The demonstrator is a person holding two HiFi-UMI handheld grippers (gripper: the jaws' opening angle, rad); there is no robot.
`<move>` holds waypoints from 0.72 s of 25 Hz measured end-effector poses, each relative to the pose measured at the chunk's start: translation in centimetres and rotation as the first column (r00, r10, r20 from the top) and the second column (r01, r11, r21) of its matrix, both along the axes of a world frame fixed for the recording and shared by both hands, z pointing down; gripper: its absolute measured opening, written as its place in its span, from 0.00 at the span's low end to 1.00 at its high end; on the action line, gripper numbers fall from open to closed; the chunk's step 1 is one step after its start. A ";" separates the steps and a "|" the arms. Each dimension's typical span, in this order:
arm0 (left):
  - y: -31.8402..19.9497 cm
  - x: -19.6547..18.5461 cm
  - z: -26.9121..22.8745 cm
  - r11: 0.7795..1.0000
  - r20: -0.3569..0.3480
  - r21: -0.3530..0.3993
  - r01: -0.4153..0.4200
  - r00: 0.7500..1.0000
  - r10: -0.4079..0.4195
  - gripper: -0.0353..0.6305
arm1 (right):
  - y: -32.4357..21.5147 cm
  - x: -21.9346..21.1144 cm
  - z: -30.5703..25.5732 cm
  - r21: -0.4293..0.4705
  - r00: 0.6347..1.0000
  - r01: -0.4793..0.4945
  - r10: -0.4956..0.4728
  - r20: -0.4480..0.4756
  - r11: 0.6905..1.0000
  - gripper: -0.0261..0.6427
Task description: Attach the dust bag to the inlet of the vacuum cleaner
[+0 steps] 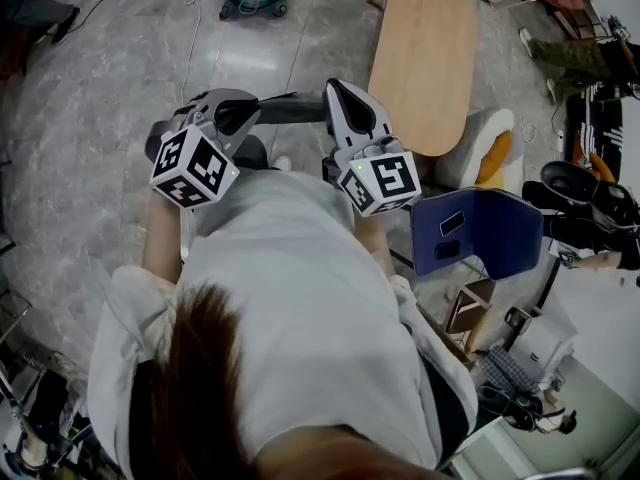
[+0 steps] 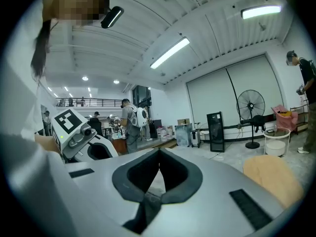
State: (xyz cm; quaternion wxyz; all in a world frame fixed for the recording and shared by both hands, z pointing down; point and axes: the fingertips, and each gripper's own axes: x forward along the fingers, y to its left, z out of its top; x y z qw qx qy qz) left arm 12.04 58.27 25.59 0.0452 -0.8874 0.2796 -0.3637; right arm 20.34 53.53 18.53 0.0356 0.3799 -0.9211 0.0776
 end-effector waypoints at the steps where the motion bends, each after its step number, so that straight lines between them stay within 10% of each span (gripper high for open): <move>1: 0.3 0.6 0.8 1.000 -0.003 -0.002 0.004 1.000 -0.004 0.12 | 0.3 0.6 0.8 -0.005 1.000 0.003 -0.003 0.005 1.000 0.04; 18: -5.4 -1.7 -1.5 1.000 -0.010 -0.017 -0.016 1.000 0.016 0.12 | -5.1 -1.3 -0.4 -0.067 0.999 -0.041 0.041 0.001 0.997 0.04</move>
